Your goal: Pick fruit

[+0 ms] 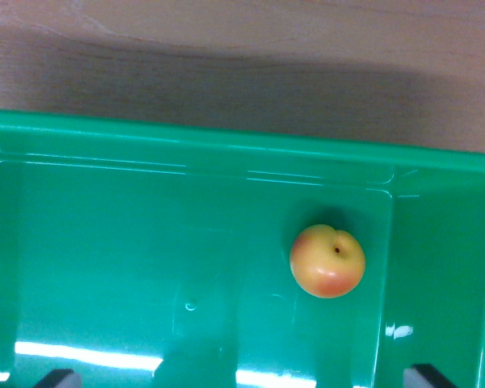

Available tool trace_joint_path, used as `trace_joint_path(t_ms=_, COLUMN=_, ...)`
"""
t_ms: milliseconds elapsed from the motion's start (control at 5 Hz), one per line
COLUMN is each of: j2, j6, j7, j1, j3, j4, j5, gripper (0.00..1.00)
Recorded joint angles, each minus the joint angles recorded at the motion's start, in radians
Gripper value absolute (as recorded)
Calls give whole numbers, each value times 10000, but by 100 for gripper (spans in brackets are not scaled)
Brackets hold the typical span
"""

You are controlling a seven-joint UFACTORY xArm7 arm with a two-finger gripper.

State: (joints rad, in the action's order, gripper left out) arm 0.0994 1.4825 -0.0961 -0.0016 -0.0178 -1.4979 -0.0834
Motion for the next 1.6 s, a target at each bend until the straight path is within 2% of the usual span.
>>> trace_joint_path(t_ms=200, j2=161, j6=-399, j7=-2, j1=-51, j3=-54, j4=243, j5=-17, gripper=0)
trace_joint_path(t_ms=400, j2=161, j6=-399, j7=-2, j1=-51, j3=-54, j4=243, j5=-17, gripper=0)
trace_joint_path(t_ms=600, j2=336, j6=-831, j7=-4, j1=-106, j3=-112, j4=506, j5=-35, gripper=0)
trace_joint_path(t_ms=800, j2=336, j6=-831, j7=-4, j1=-106, j3=-112, j4=506, j5=-35, gripper=0)
trace_joint_path(t_ms=1000, j2=513, j6=-1270, j7=-6, j1=-163, j3=-171, j4=774, j5=-54, gripper=0)
trace_joint_path(t_ms=1200, j2=513, j6=-1270, j7=-6, j1=-163, j3=-171, j4=774, j5=-54, gripper=0)
trace_joint_path(t_ms=1400, j2=690, j6=-1709, j7=-8, j1=-219, j3=-230, j4=1041, j5=-72, gripper=0)
trace_joint_path(t_ms=1600, j2=690, j6=-1709, j7=-8, j1=-219, j3=-230, j4=1041, j5=-72, gripper=0)
